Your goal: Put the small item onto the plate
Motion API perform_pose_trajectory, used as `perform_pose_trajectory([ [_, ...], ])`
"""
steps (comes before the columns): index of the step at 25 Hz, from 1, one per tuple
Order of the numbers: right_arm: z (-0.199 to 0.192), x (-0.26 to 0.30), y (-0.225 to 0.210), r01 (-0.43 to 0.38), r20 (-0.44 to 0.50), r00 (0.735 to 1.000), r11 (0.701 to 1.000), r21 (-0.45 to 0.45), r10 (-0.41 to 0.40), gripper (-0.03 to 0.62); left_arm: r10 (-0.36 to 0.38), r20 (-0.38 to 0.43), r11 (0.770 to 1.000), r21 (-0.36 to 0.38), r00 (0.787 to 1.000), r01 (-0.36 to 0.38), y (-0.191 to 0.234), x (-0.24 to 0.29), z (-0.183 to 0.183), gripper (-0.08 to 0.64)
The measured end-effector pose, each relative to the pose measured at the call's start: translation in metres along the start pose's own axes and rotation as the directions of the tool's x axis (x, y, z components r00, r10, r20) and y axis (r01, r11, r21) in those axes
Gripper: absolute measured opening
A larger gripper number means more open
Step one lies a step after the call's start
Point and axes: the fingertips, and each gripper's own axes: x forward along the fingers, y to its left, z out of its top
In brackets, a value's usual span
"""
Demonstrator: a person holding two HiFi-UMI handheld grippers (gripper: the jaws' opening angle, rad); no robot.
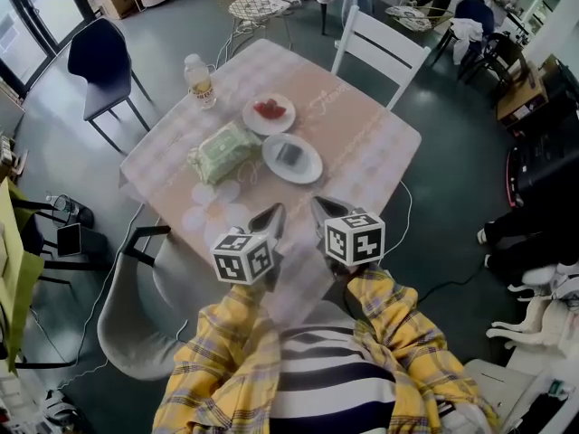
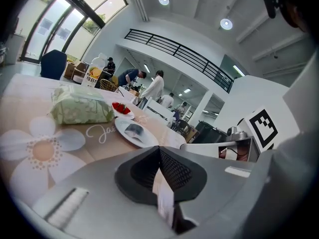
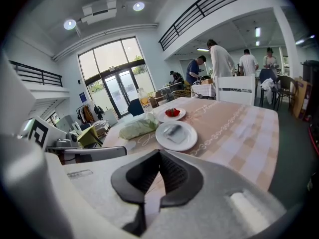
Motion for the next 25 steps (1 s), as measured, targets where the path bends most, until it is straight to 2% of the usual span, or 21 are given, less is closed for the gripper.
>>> perform_pose_trajectory([
  [16,-0.04,-0.043,0.021,-0.001,0.001,1.0,1.0,-0.001,0.001,0.002,-0.042,-0.03,0.999,0.031,0.999,0.043,-0.013,-0.055,-0.029,-0.002],
  [25,-0.07,-0.064,0.026,0.018,-0.004,1.0,0.999,0.032,-0.018,0.002,-0.068,-0.047,0.998,-0.013,0.997,0.067,-0.02,-0.078,-0.051,-0.002],
])
